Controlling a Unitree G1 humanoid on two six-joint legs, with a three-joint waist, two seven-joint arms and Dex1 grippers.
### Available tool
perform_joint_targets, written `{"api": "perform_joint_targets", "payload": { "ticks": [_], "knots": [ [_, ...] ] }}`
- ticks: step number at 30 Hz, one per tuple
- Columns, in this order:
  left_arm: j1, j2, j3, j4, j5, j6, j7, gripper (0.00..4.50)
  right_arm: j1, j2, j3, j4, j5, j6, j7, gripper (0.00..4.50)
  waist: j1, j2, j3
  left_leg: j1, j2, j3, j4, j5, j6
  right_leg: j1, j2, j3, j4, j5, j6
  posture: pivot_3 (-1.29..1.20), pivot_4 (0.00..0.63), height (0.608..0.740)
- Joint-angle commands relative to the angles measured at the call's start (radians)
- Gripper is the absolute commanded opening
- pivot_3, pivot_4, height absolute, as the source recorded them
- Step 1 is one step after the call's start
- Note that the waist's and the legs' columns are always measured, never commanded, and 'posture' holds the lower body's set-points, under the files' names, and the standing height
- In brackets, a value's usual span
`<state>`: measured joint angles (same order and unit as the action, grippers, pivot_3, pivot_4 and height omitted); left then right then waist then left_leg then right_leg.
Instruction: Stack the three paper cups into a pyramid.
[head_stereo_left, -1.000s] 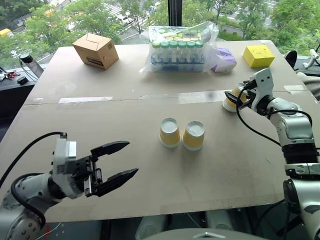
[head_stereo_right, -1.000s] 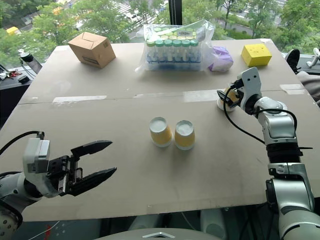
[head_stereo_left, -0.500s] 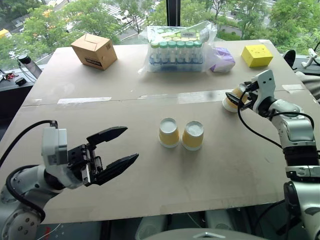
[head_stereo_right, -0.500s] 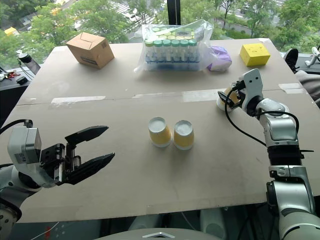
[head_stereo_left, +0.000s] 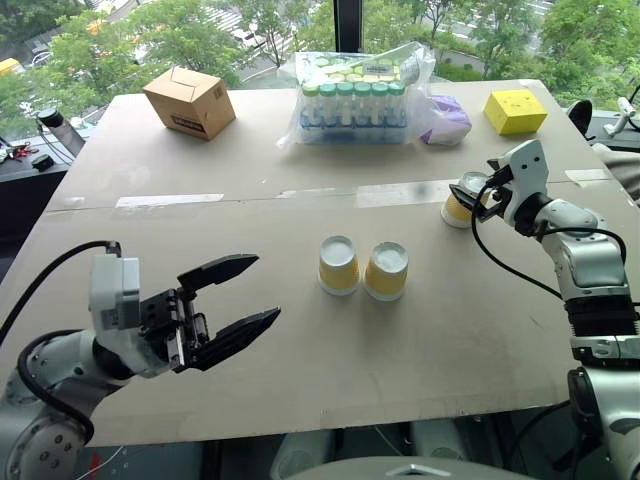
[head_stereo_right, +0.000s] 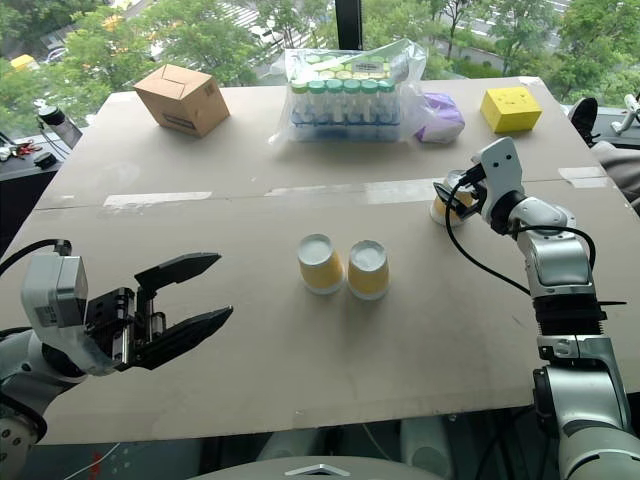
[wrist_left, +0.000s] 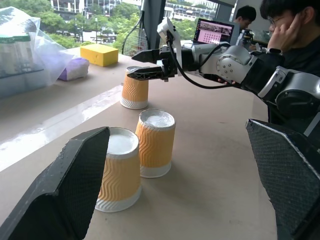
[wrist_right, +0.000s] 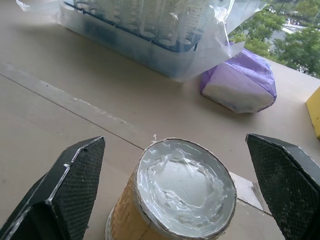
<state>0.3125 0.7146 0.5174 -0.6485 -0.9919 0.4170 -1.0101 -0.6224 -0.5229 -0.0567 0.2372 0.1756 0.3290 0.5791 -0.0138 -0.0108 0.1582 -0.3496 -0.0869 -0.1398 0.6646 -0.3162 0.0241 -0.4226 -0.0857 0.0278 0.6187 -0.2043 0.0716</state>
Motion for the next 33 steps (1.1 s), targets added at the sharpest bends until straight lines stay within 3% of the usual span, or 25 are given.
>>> {"api": "perform_joint_targets", "payload": {
  "ticks": [1, 6, 7, 9, 11, 12, 17, 22, 27, 33],
  "knots": [
    [-0.008, 0.011, 0.007, -0.022, -0.020, 0.000, 0.001, 4.50, -0.007, 0.009, -0.038, 0.018, 0.027, 0.027, -0.009, 4.46, 0.000, 0.000, 0.000, 0.000, 0.000, 0.000, 0.000, 0.000, 0.000, 0.000, 0.000, 0.000, 0.000, 0.000, 0.000, 0.00, 0.150, 0.740],
    [-0.012, 0.014, 0.012, -0.025, -0.025, 0.005, 0.004, 4.50, -0.033, 0.031, -0.060, 0.075, 0.060, 0.054, -0.014, 4.46, 0.000, 0.000, 0.000, 0.000, 0.000, 0.000, 0.000, 0.000, 0.000, 0.000, 0.000, 0.000, 0.000, 0.000, 0.000, 0.00, 0.150, 0.740],
    [-0.012, 0.013, 0.013, -0.026, -0.025, 0.006, 0.005, 4.50, -0.035, 0.031, -0.060, 0.080, 0.059, 0.053, -0.013, 3.95, 0.000, 0.000, 0.000, 0.000, 0.000, 0.000, 0.000, 0.000, 0.000, 0.000, 0.000, 0.000, 0.000, 0.000, 0.000, 0.00, 0.150, 0.740],
    [-0.011, 0.013, 0.014, -0.029, -0.025, 0.007, 0.007, 4.50, -0.039, 0.032, -0.064, 0.094, 0.062, 0.054, -0.010, 3.42, 0.000, 0.000, 0.000, 0.000, 0.000, 0.000, 0.000, 0.000, 0.000, 0.000, 0.000, 0.000, 0.000, 0.000, 0.000, 0.00, 0.150, 0.740],
    [-0.009, 0.012, 0.016, -0.031, -0.025, 0.008, 0.010, 4.50, -0.039, 0.031, -0.067, 0.095, 0.068, 0.040, 0.004, 2.43, 0.000, 0.000, 0.000, 0.000, 0.000, 0.000, 0.000, 0.000, 0.000, 0.000, 0.000, 0.000, 0.000, 0.000, 0.000, 0.00, 0.150, 0.740],
    [-0.007, 0.011, 0.017, -0.032, -0.024, 0.008, 0.011, 4.50, -0.038, 0.031, -0.072, 0.087, 0.075, 0.038, 0.008, 2.22, 0.000, 0.000, 0.000, 0.000, 0.000, 0.000, 0.000, 0.000, 0.000, 0.000, 0.000, 0.000, 0.000, 0.000, 0.000, 0.00, 0.150, 0.740],
    [0.010, 0.005, 0.023, -0.030, -0.020, 0.003, 0.013, 4.50, -0.009, 0.021, -0.078, -0.044, 0.158, 0.040, 0.111, 2.22, 0.000, 0.001, 0.001, 0.000, 0.000, 0.000, 0.000, 0.000, 0.000, 0.000, 0.000, 0.000, 0.000, 0.000, 0.000, 0.00, 0.150, 0.740],
    [0.026, -0.003, 0.026, -0.010, -0.008, -0.005, 0.004, 4.50, 0.004, 0.008, 0.006, -0.360, 0.344, 0.214, 0.281, 2.22, -0.004, 0.002, 0.001, 0.000, 0.000, 0.000, -0.001, 0.000, 0.000, -0.001, 0.000, 0.000, 0.000, 0.000, 0.000, 0.00, 0.150, 0.740],
    [0.045, -0.007, 0.034, -0.012, -0.003, -0.011, -0.003, 4.50, -0.045, -0.018, 0.058, -0.538, 0.457, 0.374, 0.318, 2.22, 0.002, 0.002, 0.001, 0.000, 0.000, 0.000, -0.001, 0.000, 0.000, -0.001, 0.000, 0.000, 0.000, 0.000, 0.000, 0.00, 0.150, 0.740],
    [0.071, -0.018, 0.039, -0.031, -0.001, -0.016, -0.002, 4.50, -0.059, -0.046, 0.120, -0.642, 0.499, 0.441, 0.345, 2.22, 0.005, 0.001, 0.001, -0.001, 0.000, -0.001, -0.001, 0.000, 0.000, -0.001, -0.001, -0.001, -0.001, 0.000, 0.000, 0.00, 0.150, 0.740]
  ]
}}
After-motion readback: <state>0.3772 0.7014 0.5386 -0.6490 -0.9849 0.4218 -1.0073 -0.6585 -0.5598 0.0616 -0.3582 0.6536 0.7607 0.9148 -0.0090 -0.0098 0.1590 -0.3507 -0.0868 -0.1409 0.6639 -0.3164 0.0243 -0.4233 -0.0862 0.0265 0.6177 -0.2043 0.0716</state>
